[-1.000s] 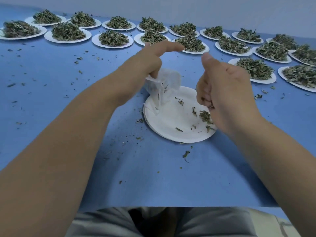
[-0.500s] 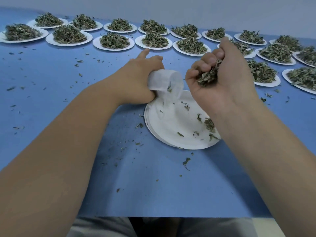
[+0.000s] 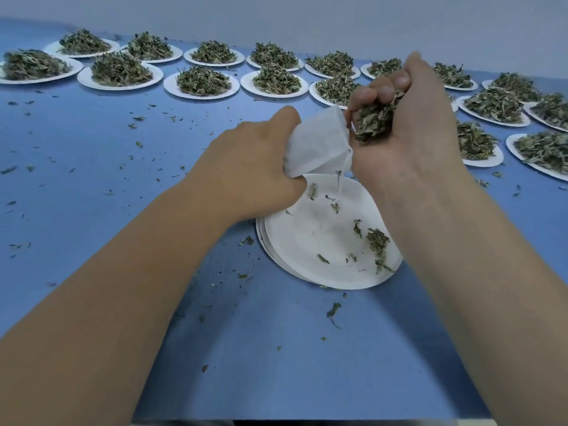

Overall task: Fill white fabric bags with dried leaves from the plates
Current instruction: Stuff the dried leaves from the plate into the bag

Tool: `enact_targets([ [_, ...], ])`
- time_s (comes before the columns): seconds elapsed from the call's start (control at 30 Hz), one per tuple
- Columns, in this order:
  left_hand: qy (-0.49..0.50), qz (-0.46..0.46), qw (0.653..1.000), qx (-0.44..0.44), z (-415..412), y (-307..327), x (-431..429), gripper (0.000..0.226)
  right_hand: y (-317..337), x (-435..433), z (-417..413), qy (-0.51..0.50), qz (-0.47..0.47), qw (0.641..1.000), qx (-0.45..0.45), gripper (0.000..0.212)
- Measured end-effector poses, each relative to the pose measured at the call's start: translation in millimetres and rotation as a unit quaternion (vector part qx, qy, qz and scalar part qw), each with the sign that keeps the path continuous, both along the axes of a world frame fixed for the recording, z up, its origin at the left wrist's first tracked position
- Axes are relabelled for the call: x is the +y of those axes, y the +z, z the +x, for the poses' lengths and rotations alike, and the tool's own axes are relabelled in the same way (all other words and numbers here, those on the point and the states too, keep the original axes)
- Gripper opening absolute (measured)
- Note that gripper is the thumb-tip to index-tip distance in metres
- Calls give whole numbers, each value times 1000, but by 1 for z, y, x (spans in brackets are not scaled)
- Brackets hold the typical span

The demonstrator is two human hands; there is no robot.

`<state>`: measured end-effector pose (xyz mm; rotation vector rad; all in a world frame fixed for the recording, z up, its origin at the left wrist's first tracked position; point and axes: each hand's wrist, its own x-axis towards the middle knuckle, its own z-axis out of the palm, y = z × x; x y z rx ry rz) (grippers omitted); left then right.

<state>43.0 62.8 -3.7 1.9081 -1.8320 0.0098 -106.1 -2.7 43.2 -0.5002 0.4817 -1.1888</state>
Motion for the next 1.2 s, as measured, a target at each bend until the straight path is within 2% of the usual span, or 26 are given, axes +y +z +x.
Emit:
enact_targets([
  [0.07, 8, -6, 1000, 11, -2, -3, -1, 41, -2, 1, 3, 2, 2, 1000, -11, 49],
  [0.2, 29, -8, 999, 13, -2, -7, -3, 36, -3, 1, 6, -14, -37, 998, 38, 52],
  [0.4, 41, -22, 999, 10, -5, -6, -2, 34, -2, 7, 11, -43, -172, 967, 183, 53],
  [0.6, 54, -26, 997, 53, -7, -5, 0, 29, -12, 11, 13, -71, -285, 923, 248, 40],
  [0.67, 56, -23, 996, 61, -7, -5, -1, 30, -17, 11, 12, -68, -305, 918, 245, 32],
  [0.87, 46, -34, 995, 77, -9, -4, 0, 29, -19, 6, 7, -40, -328, 916, 227, 19],
  [1.07, 22, -28, 995, 92, -12, -3, 1, 25, -15, -5, -3, 71, -317, 913, 248, 19],
  [1.2, 15, -39, 992, 123, -13, -1, 1, 23, -14, -10, -10, 117, -263, 938, 194, 18],
])
